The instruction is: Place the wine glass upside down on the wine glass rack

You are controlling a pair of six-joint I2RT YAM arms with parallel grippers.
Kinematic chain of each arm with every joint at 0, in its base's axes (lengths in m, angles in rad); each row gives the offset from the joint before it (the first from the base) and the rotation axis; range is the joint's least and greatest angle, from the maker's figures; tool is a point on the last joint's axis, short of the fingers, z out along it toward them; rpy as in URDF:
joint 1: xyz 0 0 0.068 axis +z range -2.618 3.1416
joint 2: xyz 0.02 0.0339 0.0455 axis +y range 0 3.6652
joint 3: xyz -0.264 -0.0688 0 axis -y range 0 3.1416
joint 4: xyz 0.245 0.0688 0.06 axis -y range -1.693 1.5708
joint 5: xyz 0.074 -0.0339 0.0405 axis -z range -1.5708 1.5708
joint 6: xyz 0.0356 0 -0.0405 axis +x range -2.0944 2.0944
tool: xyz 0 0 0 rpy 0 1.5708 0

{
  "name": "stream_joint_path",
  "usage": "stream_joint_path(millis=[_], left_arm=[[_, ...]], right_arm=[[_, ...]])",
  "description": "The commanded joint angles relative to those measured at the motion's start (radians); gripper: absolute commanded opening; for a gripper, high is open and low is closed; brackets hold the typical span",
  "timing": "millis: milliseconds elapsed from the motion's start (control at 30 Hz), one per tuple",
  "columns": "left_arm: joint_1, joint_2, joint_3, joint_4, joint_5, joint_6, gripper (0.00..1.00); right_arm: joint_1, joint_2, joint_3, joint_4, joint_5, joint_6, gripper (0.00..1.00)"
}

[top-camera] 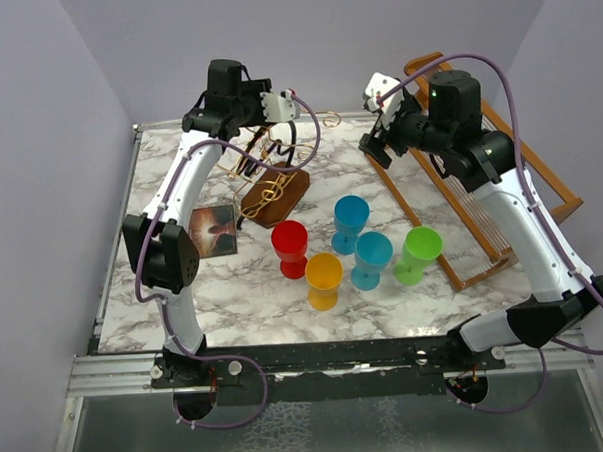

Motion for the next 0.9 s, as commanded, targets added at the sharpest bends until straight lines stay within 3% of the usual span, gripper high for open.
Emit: stream_joint_path(millis=[0, 367, 500, 600, 867], left_arm=[[0.010, -0.070, 0.003, -0.039, 0.043, -0.018, 0.52], [0.022, -0.142, 0.014, 0.072, -0.028, -0.208, 0.65], [0.022, -0.175, 0.011, 0.152, -0.107, -0.389, 0.81], [0.022, -0.205, 0.011, 0.147, -0.125, -0.486, 0.99], [0.021, -0.292, -0.031, 0.120, -0.170, -0.619, 0.99]], right_arm=[[-0.001, -0.037, -0.036, 0.035, -0.006, -0.005, 0.78], [0.000, -0.052, -0.195, -0.006, -0.060, 0.019, 0.82], [0.001, -0.003, -0.217, -0.032, -0.077, 0.075, 0.82], [0.001, 0.048, -0.217, -0.032, -0.049, 0.130, 0.81], [0.012, 0.164, -0.213, -0.100, 0.020, 0.163, 0.73]])
